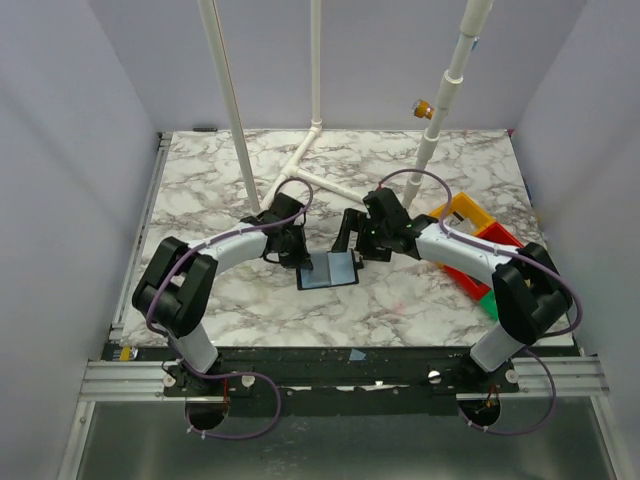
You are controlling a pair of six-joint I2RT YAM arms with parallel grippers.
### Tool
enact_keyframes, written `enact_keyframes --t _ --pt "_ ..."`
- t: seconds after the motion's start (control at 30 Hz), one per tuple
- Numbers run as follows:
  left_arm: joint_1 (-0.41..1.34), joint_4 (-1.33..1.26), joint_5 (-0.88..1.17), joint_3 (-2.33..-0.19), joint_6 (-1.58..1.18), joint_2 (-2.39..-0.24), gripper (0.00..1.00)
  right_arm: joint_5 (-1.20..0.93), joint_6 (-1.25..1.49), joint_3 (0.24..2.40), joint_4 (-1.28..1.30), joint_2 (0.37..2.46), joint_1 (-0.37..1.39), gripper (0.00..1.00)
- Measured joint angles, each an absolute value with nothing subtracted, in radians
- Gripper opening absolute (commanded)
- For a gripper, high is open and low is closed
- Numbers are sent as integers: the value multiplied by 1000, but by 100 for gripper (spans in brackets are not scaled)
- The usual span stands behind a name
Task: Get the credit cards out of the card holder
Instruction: Remove the credit card from the card holder.
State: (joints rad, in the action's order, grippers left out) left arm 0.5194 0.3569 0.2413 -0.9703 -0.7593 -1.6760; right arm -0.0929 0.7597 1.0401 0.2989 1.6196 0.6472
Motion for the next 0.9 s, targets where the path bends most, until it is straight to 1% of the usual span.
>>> enact_keyframes --t 0.43,0.9 --pt "527 353 242 -999 -760 -1713 0 -93 760 1037 285 1638 658 100" --pt "574 348 246 -1056 -775 -1764 0 -92 761 1031 279 1671 670 100"
